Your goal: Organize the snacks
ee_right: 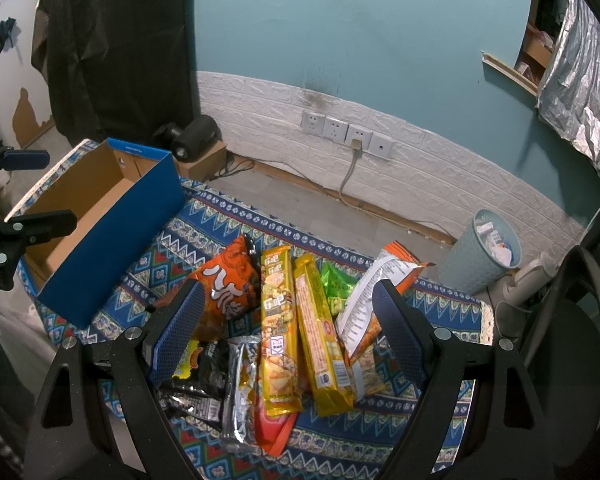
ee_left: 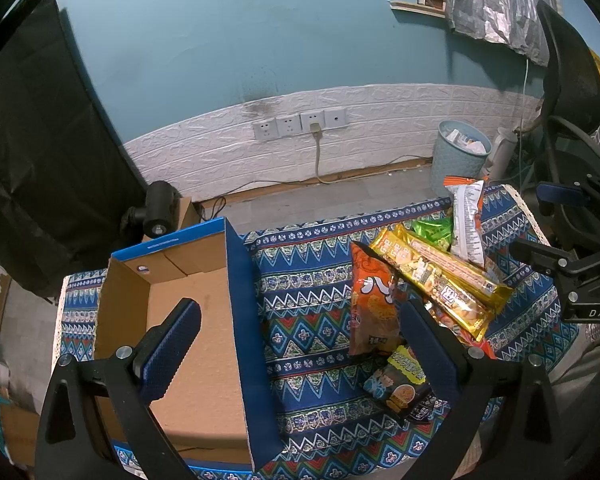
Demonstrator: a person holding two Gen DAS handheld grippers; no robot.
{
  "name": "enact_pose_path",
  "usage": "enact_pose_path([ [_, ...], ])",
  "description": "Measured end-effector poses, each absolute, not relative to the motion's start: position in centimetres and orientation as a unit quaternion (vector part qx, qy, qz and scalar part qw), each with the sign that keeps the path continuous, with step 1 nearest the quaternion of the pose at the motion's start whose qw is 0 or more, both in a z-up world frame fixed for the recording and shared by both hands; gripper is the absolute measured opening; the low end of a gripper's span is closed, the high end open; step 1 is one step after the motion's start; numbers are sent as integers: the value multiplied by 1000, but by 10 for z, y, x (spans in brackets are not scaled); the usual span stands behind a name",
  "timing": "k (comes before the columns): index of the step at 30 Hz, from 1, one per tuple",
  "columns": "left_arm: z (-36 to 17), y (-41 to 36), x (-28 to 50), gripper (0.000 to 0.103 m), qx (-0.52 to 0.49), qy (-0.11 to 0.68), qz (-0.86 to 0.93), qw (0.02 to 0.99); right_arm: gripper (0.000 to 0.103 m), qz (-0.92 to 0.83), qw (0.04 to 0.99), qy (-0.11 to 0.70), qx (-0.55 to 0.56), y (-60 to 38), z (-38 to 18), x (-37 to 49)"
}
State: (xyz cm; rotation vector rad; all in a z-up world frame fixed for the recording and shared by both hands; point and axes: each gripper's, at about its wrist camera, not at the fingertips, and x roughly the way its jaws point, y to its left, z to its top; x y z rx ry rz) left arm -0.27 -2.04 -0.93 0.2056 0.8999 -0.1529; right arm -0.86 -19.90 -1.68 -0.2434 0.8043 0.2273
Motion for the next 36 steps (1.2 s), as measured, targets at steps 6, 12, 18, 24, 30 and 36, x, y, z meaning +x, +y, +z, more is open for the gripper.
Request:
enact_pose_path([
  [6, -9, -20, -3, 101, 98, 434, -74, 892, 84, 109, 907, 390, -118, -200, -17, -9],
  [12, -9, -21, -3, 101, 100, 434, -75, 892, 84, 107, 907, 391, -117, -203, -20, -11],
  [18, -10, -22, -3, 101, 101, 435, -76, 891, 84, 107, 906, 392, -116, -206, -20, -11],
  [24, -11, -22, -2, 101, 102, 437, -77, 890, 84, 103, 905, 397, -116, -208, -21, -10],
  [30, -16, -28, 2, 101, 114, 439, -77, 888, 84, 95, 901, 409, -112, -215, -23, -4],
  [36, -37, -36, 19, 101, 136, 455, -69, 877, 84, 76, 897, 426, -92, -232, -30, 8],
])
